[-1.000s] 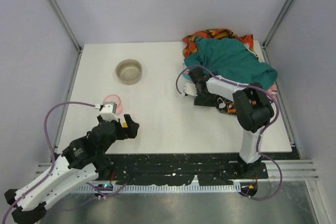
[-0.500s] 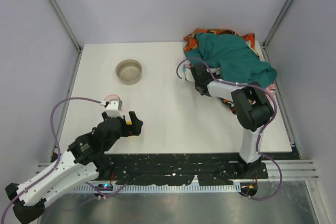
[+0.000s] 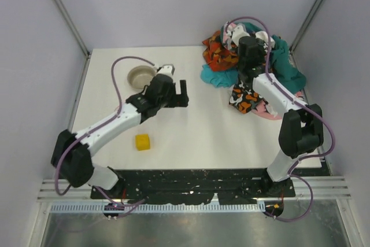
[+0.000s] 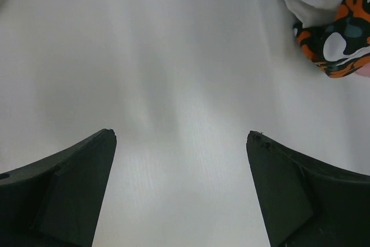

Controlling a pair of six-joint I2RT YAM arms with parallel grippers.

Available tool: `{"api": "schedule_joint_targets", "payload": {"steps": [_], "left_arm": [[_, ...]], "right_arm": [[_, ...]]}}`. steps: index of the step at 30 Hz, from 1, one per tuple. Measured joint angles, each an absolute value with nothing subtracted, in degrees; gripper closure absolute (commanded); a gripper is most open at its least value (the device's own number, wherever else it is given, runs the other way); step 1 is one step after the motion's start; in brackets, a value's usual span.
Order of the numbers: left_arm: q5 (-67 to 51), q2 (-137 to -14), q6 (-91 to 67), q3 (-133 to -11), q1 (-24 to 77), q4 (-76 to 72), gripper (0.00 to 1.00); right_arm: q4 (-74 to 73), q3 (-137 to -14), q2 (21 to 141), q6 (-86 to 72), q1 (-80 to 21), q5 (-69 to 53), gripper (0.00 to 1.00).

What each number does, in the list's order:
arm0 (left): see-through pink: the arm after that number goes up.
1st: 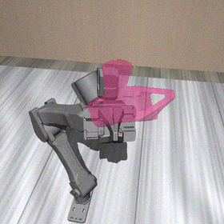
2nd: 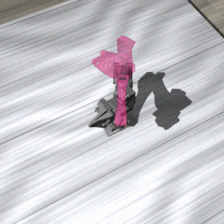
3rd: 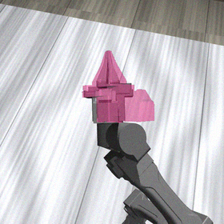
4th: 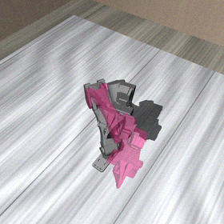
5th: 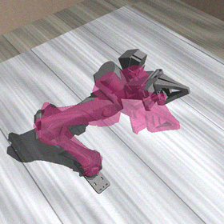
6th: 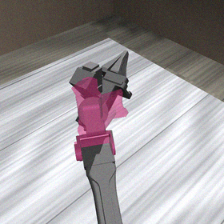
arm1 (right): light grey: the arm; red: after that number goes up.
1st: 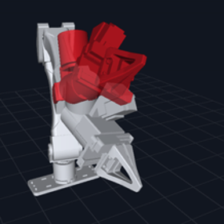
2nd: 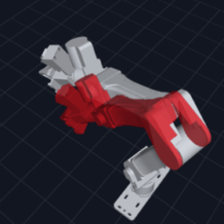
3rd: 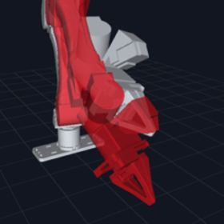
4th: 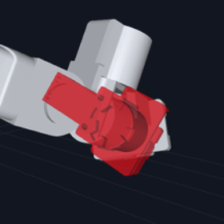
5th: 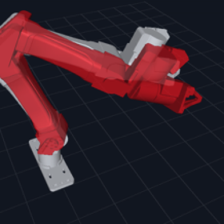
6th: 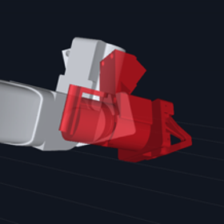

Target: Pick out a specific cloth from the pile

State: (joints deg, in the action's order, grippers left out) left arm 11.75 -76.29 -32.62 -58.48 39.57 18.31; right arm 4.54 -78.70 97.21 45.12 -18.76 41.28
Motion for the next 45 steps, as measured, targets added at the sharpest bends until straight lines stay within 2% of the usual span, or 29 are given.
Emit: {"api": "schedule_joint_targets", "payload": {"steps": [9, 14, 24, 26, 28, 29, 31, 38, 41, 45], "left_arm": [[6.09, -114.76, -31.00, -98.50, 38.50, 20.05, 0.00], [3.62, -131.07, -32.14, -116.90, 38.30, 24.08, 0.00], [-4.84, -148.81, -40.77, -132.60, 37.93, 24.51, 0.03], [-7.44, -149.53, -44.36, -133.45, 37.65, 21.67, 0.11], [-9.13, -150.04, -47.57, -133.47, 37.36, 19.77, 0.36], [-9.61, -150.52, -49.10, -133.53, 37.26, 18.85, 0.52], [-10.33, -151.74, -51.59, -133.88, 36.97, 17.21, 1.00], [-17.50, -152.59, -58.11, -132.75, 35.14, 11.55, 1.00], [-21.69, -143.02, -56.07, -119.39, 34.35, 8.71, 1.00], [-21.93, -119.85, -47.86, -99.15, 34.02, 9.78, 1.00]], "right_arm": [[0.40, -83.37, 100.60, 35.31, -10.22, 35.86, 0.95], [-0.93, -83.94, 101.01, 32.56, -8.45, 31.70, 0.95], [-0.97, -83.94, 101.41, 31.44, -8.01, 28.49, 0.94], [-0.95, -83.92, 101.41, 31.24, -8.01, 28.03, 0.95], [-0.95, -83.88, 101.41, 31.16, -8.01, 27.62, 0.94], [-0.89, -83.77, 101.41, 31.11, -8.01, 27.33, 0.95], [-0.86, -83.57, 101.41, 31.05, -8.01, 27.14, 0.95], [-1.08, -82.65, 101.41, 28.42, -8.01, 25.76, 0.95], [-3.09, -83.79, 102.19, 25.91, -8.01, 26.61, 0.95], [-5.41, -87.55, 106.04, 22.46, -8.10, 30.81, 0.95]]}}
